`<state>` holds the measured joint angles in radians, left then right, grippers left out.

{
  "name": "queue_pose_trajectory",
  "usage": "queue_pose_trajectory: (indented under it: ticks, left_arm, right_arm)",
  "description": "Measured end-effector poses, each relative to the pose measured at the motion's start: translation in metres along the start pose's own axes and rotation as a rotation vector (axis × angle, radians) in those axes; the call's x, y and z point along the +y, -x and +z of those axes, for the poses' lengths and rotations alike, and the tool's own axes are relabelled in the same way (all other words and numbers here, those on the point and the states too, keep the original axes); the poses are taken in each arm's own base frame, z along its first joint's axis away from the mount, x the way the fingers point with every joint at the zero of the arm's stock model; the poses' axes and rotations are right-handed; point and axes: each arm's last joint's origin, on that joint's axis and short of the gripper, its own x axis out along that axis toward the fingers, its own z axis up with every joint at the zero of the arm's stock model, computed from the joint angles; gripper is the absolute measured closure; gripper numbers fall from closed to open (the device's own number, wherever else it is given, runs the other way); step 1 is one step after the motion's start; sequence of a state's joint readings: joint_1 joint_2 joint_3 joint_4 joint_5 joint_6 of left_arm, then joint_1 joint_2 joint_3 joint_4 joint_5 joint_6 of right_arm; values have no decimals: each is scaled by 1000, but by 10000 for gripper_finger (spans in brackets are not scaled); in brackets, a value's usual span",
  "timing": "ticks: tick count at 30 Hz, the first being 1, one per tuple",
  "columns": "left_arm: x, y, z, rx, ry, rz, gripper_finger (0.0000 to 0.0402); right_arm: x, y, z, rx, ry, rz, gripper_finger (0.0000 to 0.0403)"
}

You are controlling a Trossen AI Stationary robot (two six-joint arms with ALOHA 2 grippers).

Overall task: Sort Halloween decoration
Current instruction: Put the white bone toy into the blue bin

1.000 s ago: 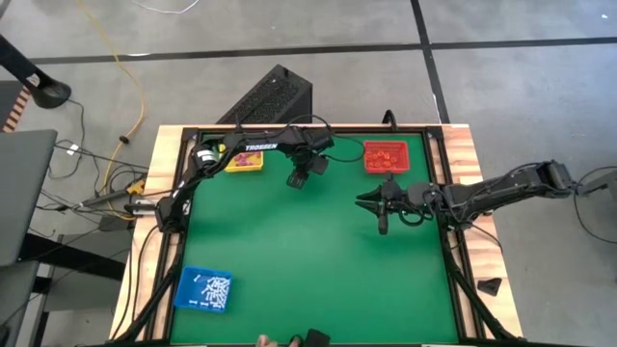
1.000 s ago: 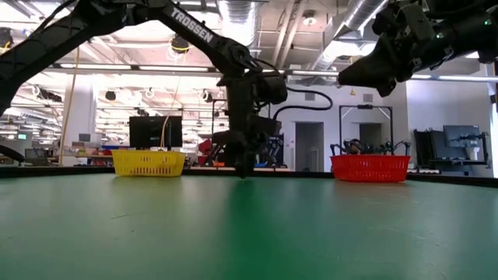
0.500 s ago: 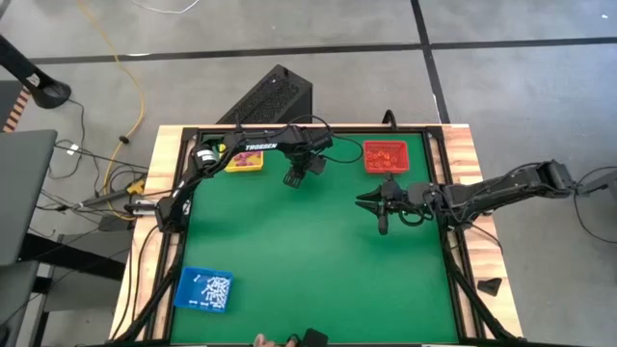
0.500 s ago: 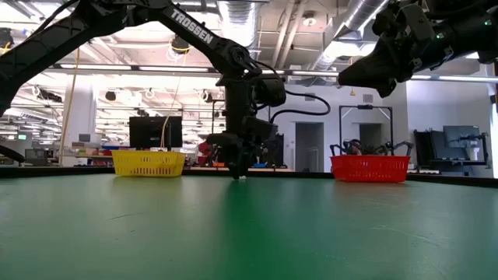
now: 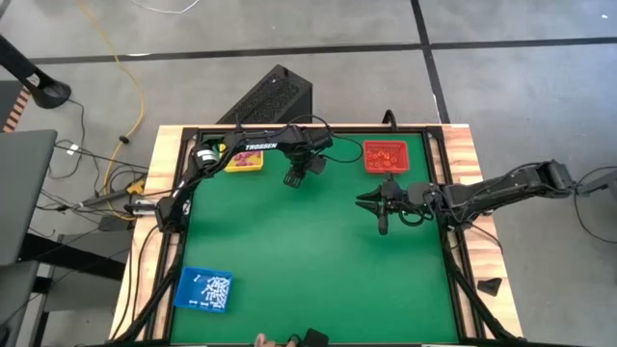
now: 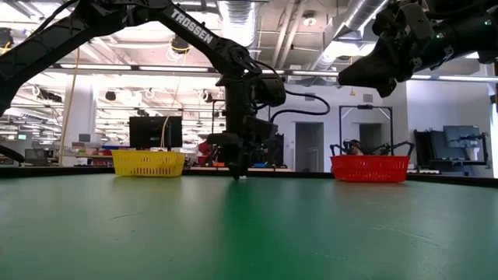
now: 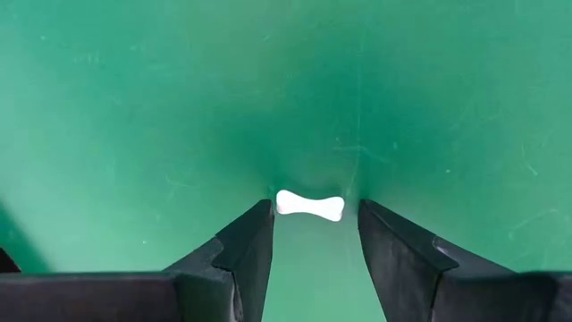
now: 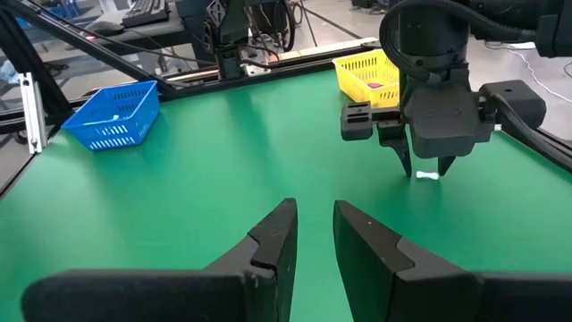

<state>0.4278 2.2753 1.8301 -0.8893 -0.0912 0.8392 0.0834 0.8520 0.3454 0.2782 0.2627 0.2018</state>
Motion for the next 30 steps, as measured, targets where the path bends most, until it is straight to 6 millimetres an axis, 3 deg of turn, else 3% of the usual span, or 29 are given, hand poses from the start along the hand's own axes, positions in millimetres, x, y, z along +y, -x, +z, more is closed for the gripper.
queue_pose_trajectory:
  ticks: [23, 30]
  left_arm:
    - [2, 0, 1, -38, -33, -8, 247]
    - [7, -1, -2, -65, 0, -12, 283]
  right_arm:
    - [1, 0, 2, -21, -25, 9, 294]
    - [1, 0, 2, -21, -41, 9, 294]
